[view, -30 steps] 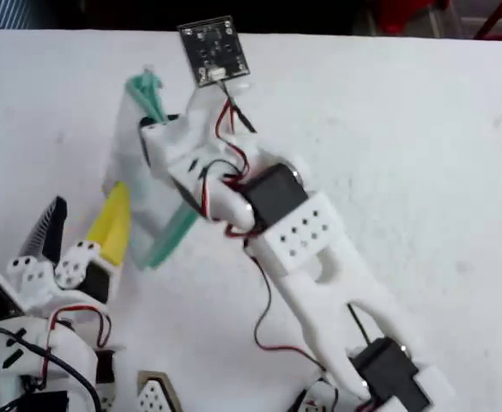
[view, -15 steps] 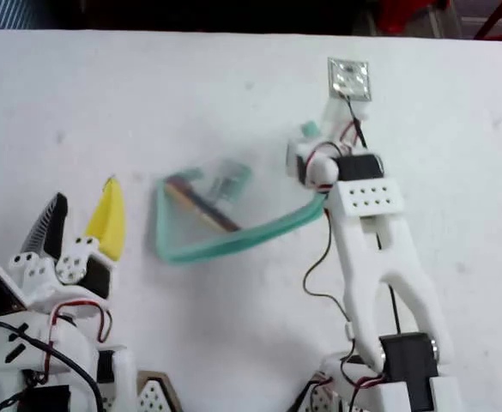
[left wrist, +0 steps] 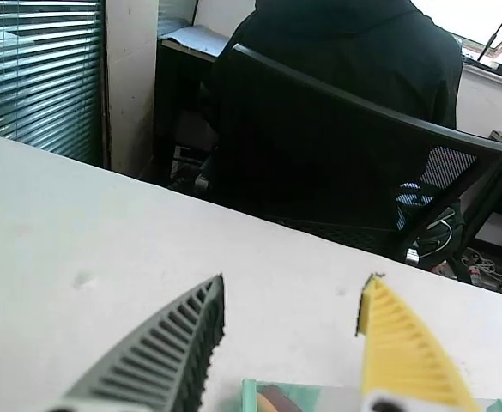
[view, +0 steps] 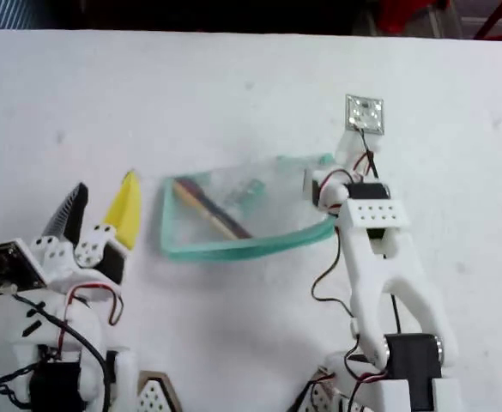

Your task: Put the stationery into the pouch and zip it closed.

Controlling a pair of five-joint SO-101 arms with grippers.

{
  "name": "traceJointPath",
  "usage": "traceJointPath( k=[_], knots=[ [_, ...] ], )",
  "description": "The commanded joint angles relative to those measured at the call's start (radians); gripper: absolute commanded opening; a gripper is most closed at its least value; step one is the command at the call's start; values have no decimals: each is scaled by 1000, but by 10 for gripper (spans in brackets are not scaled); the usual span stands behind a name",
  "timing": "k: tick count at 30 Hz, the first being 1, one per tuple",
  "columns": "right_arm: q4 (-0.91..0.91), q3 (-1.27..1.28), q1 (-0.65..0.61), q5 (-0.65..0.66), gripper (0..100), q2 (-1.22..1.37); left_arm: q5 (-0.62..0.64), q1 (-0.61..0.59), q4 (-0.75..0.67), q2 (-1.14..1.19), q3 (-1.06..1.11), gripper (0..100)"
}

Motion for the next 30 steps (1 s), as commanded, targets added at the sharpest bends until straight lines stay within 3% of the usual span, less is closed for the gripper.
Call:
traceJointPath(
  k=[1,23,30],
  knots=[
    [-33,2,58,15,18,-2,12,16,-75,1,21,264],
    [-51,29,156,18,18,-10,-41,64,-66,1,25,264],
    [-74,72,50,18,18,-1,-41,65,-66,1,25,264]
  ],
)
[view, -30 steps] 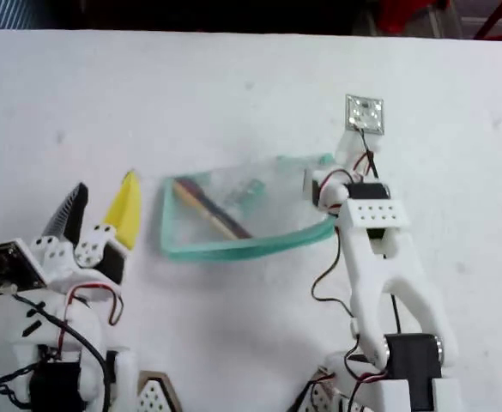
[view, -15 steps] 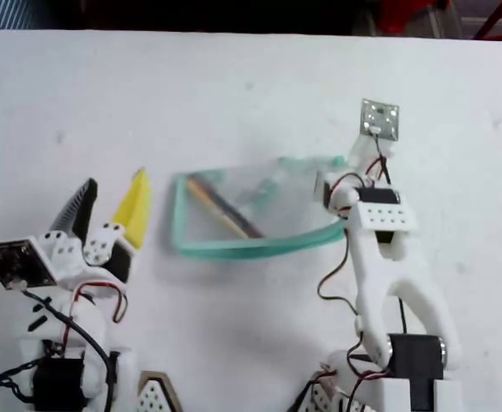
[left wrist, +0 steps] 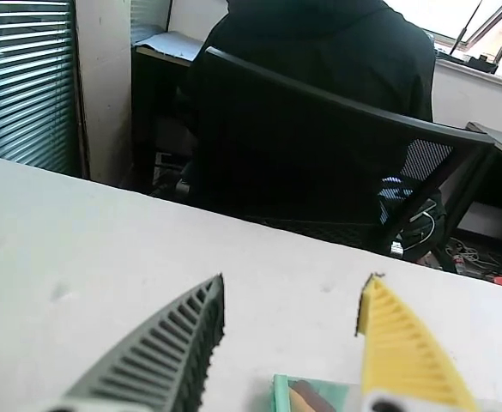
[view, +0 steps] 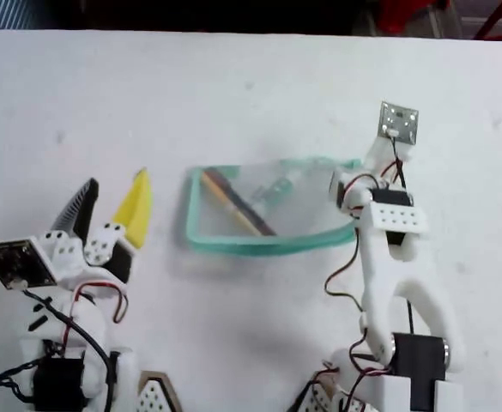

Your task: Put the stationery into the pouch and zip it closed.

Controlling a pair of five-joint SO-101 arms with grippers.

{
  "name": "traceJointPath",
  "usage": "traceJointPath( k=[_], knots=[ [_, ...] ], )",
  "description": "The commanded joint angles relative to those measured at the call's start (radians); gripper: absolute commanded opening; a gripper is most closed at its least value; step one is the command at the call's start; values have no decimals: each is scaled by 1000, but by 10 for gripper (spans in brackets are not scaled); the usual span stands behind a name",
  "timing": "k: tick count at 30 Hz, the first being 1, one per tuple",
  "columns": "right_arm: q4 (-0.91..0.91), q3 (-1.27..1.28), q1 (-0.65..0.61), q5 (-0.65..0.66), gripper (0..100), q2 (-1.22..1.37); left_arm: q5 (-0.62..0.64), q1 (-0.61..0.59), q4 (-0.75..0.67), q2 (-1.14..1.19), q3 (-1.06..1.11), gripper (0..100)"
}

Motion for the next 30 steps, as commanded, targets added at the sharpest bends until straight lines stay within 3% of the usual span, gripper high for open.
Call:
traceJointPath(
  k=[1,6,10,14,16,23,30],
  knots=[
    [-53,15,-56,12,18,-5,-12,13,-17,-1,-6,264],
    [-139,61,-65,21,18,-4,-14,13,-17,-1,-6,264],
    [-139,75,-166,138,18,-4,-14,18,-17,-1,-6,264],
    [-162,78,-185,164,23,-4,-14,18,-17,-1,-6,264],
    [-159,80,-183,166,67,-4,-14,18,-17,-1,-6,264],
    [-162,92,-179,169,399,-4,-14,18,-17,-1,-6,264],
    [-166,98,-162,167,375,-5,-15,18,-17,-1,-6,264]
  ],
)
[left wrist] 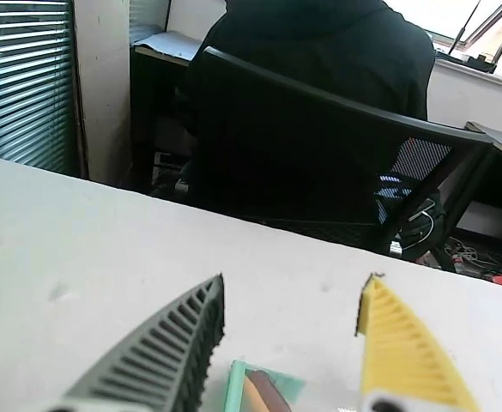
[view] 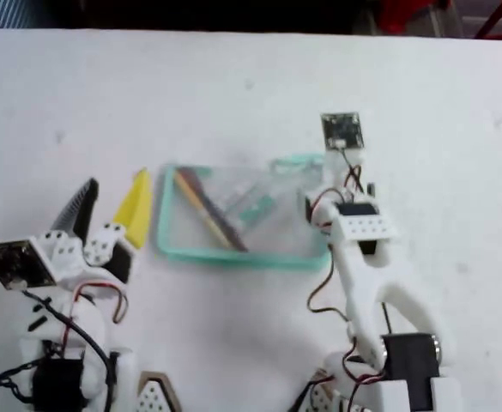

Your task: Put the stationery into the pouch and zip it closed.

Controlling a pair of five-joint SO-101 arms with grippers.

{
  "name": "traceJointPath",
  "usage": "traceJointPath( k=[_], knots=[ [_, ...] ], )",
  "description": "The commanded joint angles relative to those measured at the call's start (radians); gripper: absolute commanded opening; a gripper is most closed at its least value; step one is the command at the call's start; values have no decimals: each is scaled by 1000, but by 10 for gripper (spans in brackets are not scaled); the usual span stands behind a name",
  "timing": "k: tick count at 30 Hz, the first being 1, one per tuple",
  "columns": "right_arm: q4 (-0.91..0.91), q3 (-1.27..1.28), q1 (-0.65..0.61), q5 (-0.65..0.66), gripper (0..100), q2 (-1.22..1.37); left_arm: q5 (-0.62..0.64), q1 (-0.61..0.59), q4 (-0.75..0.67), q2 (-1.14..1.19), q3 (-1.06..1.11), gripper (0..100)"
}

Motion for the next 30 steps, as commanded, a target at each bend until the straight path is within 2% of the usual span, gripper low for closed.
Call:
traceJointPath(
  k=[1,4,7,11,12,14,18,24,27,30],
  knots=[
    [-18,-8,13,3,371,-12,-14,15,-17,-1,-6,264],
    [-18,-11,27,0,344,-18,-14,15,-17,-1,-6,264],
    [-18,-11,25,6,270,-19,-14,15,-17,-1,-6,264],
    [-19,-11,31,8,16,-21,-14,15,-17,-1,-6,252],
    [-19,-11,31,8,11,-21,-14,15,-18,-1,-6,230],
    [-19,-11,31,8,65,-21,-51,15,-26,-1,-6,169],
    [-19,-18,31,8,15,-22,-181,18,-52,-1,-9,12],
    [-19,-38,54,8,17,-28,-315,119,-23,1,-14,22],
    [5,-64,94,0,17,-94,-370,122,-14,1,-38,22],
    [113,-91,120,6,17,-239,-454,84,58,24,-129,22]
  ],
)
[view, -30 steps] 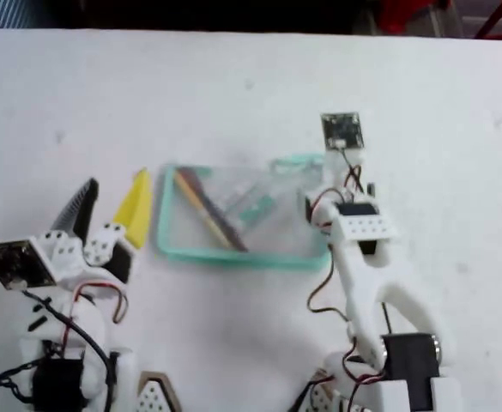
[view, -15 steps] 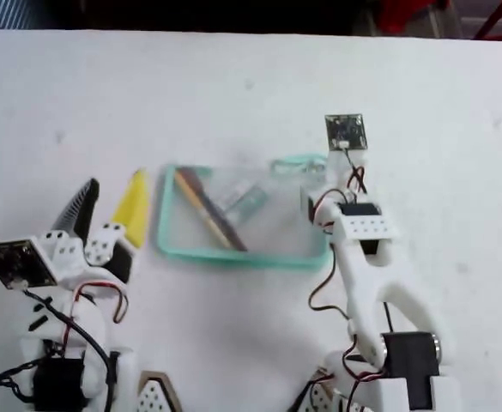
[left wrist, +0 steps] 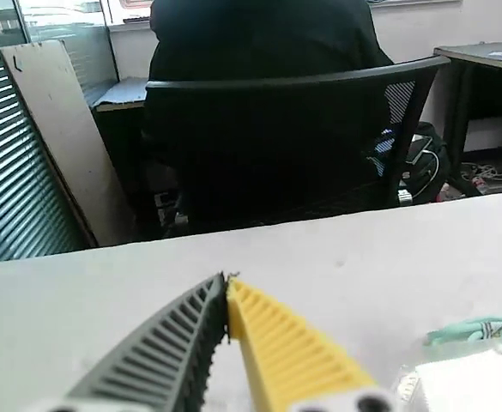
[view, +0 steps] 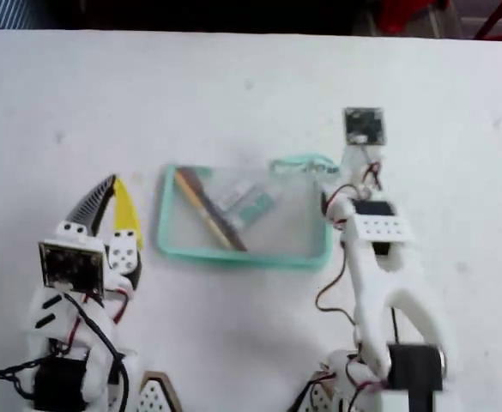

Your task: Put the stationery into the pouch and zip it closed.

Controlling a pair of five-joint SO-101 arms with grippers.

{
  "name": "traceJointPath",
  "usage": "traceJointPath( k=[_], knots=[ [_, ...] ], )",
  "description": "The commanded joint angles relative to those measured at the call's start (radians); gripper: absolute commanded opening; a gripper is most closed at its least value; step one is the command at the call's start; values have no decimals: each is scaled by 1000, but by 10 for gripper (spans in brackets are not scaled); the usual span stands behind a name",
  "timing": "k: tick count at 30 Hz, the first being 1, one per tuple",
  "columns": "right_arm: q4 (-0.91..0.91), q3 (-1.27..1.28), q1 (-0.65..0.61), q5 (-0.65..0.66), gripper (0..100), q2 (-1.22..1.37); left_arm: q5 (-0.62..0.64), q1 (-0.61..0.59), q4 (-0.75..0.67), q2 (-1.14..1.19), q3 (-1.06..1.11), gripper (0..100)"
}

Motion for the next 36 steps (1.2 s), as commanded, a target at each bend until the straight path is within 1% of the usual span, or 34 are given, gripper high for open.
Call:
traceJointPath(
  k=[1,5,8,11,14,16,18,21,27,31,36],
  knots=[
    [133,-77,22,8,17,-206,-124,-44,103,45,-172,22],
    [354,-172,12,8,17,-498,-184,-108,235,211,-407,22],
    [499,-301,-38,8,17,-725,-187,-107,364,384,-631,22],
    [633,-433,-128,8,17,-914,-181,-107,505,526,-836,22],
    [734,-512,-217,8,17,-1084,-181,-111,655,568,-991,22],
    [780,-529,-239,8,17,-1184,-181,-110,746,568,-1079,22],
    [811,-528,-236,8,17,-1273,-181,-107,804,542,-1135,22],
    [843,-526,-236,8,17,-1371,-181,-107,830,466,-1155,22],
    [897,-532,-236,8,17,-1520,-183,-111,856,177,-1151,22],
    [989,-559,-234,6,17,-1515,-183,-113,855,10,-1149,22],
    [1023,-560,-234,-2,17,-1518,-183,-113,881,-1,-1128,23]
  ],
)
